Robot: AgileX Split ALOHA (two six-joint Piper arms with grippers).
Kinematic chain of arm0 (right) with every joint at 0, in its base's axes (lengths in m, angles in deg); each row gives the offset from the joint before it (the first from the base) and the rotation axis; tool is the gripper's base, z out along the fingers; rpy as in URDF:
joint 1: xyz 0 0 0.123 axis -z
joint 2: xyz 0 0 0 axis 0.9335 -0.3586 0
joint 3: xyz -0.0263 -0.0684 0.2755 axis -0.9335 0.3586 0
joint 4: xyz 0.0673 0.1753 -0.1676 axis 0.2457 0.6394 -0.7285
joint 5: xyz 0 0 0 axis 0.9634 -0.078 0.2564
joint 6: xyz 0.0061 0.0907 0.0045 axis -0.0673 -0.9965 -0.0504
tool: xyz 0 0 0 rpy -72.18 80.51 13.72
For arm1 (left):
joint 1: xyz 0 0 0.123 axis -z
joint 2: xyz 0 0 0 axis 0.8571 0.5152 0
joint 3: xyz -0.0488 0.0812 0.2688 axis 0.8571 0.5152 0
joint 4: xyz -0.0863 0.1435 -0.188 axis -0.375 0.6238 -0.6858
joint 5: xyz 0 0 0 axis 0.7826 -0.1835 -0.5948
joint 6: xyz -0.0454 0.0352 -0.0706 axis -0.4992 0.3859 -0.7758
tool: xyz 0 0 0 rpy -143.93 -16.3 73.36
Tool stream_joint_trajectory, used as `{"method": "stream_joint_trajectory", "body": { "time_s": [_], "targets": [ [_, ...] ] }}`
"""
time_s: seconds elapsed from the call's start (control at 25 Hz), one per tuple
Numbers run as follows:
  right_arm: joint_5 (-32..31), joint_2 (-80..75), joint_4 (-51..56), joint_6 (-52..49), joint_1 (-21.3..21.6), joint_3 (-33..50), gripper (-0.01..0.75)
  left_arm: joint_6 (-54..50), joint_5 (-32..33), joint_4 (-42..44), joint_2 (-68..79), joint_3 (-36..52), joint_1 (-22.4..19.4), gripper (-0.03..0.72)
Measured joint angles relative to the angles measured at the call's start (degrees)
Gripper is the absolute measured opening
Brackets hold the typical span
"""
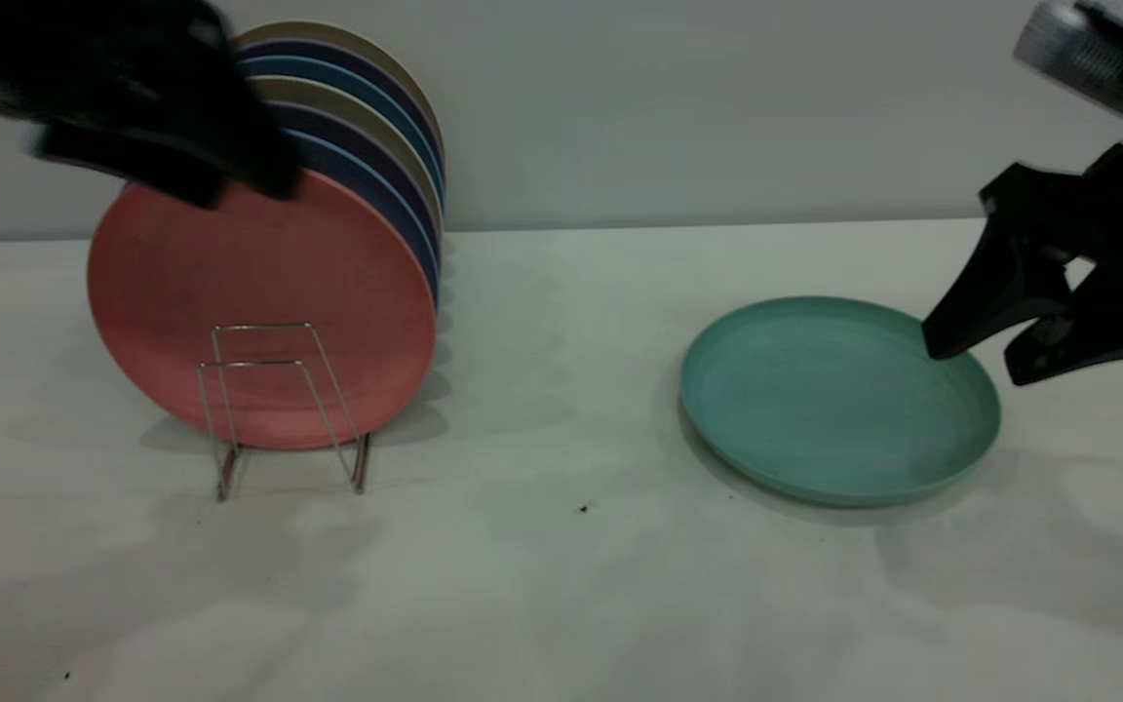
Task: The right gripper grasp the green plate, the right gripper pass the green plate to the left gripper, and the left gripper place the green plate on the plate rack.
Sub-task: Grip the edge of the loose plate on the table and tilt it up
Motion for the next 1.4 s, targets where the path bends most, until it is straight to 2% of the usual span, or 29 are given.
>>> {"method": "stream_joint_trajectory", "body": {
  "time_s": [0.24, 0.52, 0.72, 1.12, 1.2, 1.28, 1.32, 1.4],
  "targets": [
    [-1.65, -9.22, 0.49, 0.74, 6.13, -6.06, 0.548, 8.06, -6.21, -10.83, 6.74, -0.19, 6.50, 0.584],
    [-5.95, -19.29, 5.20, 4.93, 12.46, -14.05, 0.546, 11.24, -7.67, -13.76, 10.32, -0.19, 8.47, 0.585],
    [-8.93, -25.69, 9.23, 8.53, 13.25, -18.64, 0.526, 11.29, -8.16, -13.83, 10.31, -0.25, 8.47, 0.585],
    [-11.31, -33.86, 12.36, 9.40, 12.83, -23.78, 0.505, 11.29, -7.18, -13.83, 10.31, -0.25, 8.47, 0.585],
    [-11.57, -34.32, 13.05, 9.71, 12.33, -24.20, 0.478, 11.35, -7.18, -13.83, 10.31, -0.25, 8.47, 0.585],
    [-11.33, -34.79, 13.72, 10.24, 11.70, -24.40, 0.414, 11.35, -7.18, -13.83, 10.31, -0.25, 8.47, 0.585],
    [-11.01, -34.86, 13.98, 10.63, 11.40, -24.40, 0.371, 11.35, -7.18, -13.83, 10.31, -0.25, 8.47, 0.585],
    [-9.87, -34.91, 14.03, 11.52, 10.74, -24.40, 0.220, 11.35, -7.18, -13.83, 10.31, -0.25, 8.47, 0.585]
  ]
}}
